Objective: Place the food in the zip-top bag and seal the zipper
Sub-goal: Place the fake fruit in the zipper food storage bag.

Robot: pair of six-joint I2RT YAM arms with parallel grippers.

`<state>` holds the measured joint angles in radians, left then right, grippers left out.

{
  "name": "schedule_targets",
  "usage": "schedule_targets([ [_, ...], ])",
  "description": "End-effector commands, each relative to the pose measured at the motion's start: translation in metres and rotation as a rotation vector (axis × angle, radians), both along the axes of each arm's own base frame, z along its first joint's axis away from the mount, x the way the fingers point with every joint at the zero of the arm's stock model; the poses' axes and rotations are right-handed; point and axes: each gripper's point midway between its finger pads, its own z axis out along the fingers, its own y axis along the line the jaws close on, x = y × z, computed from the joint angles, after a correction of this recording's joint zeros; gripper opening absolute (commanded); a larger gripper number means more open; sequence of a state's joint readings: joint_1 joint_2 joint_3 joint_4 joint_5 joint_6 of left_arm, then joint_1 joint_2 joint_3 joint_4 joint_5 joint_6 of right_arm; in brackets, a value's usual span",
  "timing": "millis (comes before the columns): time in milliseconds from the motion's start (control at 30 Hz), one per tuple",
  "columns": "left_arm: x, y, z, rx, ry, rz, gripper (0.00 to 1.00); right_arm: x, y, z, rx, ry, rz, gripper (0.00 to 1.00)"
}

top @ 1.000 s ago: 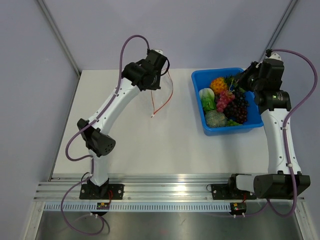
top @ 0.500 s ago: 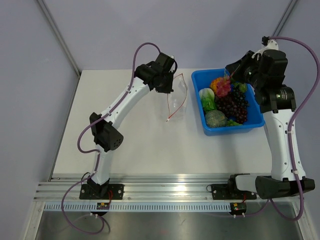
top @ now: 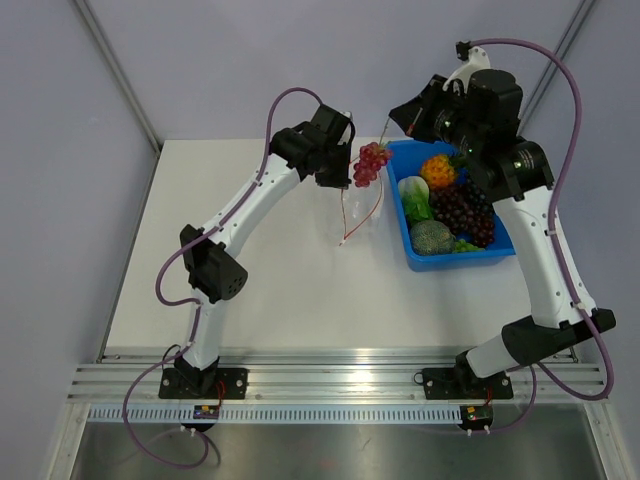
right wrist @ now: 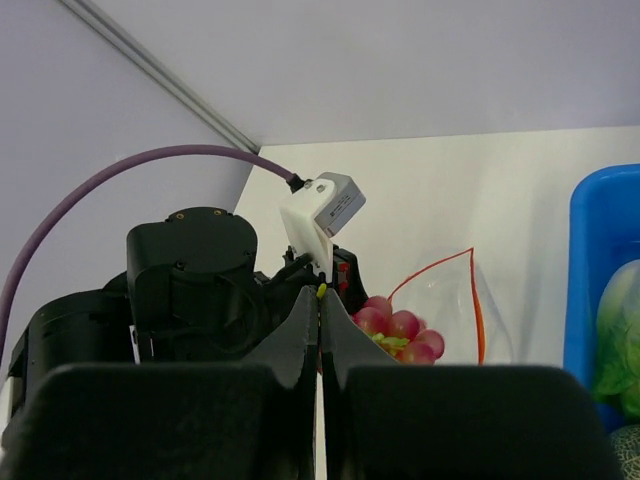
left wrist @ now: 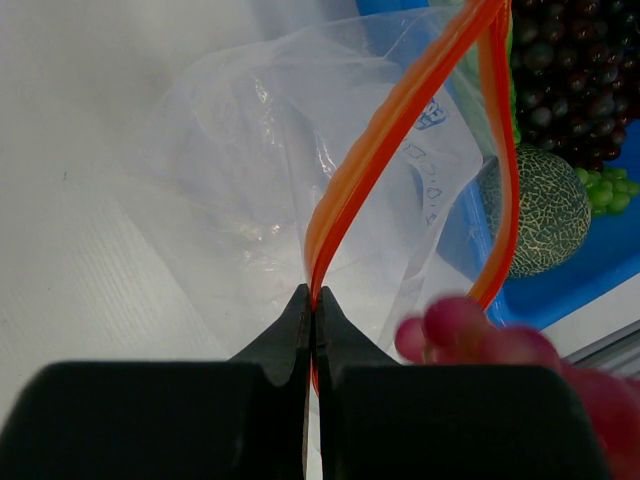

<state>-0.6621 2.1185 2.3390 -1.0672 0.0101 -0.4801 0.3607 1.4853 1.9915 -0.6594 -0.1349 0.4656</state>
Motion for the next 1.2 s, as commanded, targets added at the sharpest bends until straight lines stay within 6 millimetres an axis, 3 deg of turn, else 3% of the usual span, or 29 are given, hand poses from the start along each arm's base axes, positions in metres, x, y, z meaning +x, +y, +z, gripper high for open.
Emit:
schedule_targets([
  [0, 0.001, -0.007, 0.035, -0.094, -0.057, -0.023, 0.0, 0.008, 0.011, 0.01, 0.027, -0.039, 0.012, 0.0],
  [300, -0.008, -0.006, 0.053, -0.22, -0.02, -0.078, 0.0, 0.042, 0.027, -0.071, -0.026, 0.123, 0.022, 0.0],
  [600, -0.008, -0.009, 0.058, -0.283, 0.008, -0.095, 0.0, 0.045, 0.046, -0.117, -0.054, 0.213, 0.068, 0.0],
  [667, -0.008, -0.009, 0.059, -0.3, 0.014, -0.098, 0.0, 0.044, 0.051, -0.135, -0.079, 0.254, 0.078, 0.0],
  [700, -0.006, -0.009, 0.059, -0.306, 0.015, -0.094, 0.0, 0.044, 0.052, -0.142, -0.095, 0.266, 0.083, 0.06],
  [767, -0.005, -0.008, 0.058, -0.309, 0.019, -0.093, 0.0, 0.04, 0.053, -0.154, -0.126, 0.306, 0.096, 0.46],
  [800, -0.004, -0.006, 0.055, -0.305, 0.025, -0.087, 0.0, 0.04, 0.052, -0.154, -0.141, 0.305, 0.096, 0.55],
  [867, -0.002, -0.004, 0.054, -0.303, 0.026, -0.079, 0.0, 0.038, 0.042, -0.142, -0.158, 0.272, 0.056, 0.65],
  [1000, 0.001, 0.001, 0.052, -0.29, 0.025, -0.062, 0.0, 0.036, 0.014, -0.113, -0.214, 0.183, -0.043, 0.66],
  [1067, 0.0, 0.006, 0.053, -0.278, 0.02, -0.053, 0.0, 0.038, -0.016, -0.103, -0.242, 0.171, -0.158, 0.62],
  [1133, 0.0, 0.013, 0.054, -0.261, 0.011, -0.039, 0.0, 0.043, -0.048, -0.112, -0.227, 0.199, -0.213, 0.61],
  [1167, -0.001, 0.016, 0.056, -0.258, 0.007, -0.036, 0.0, 0.041, -0.062, -0.107, -0.204, 0.189, -0.237, 0.6],
])
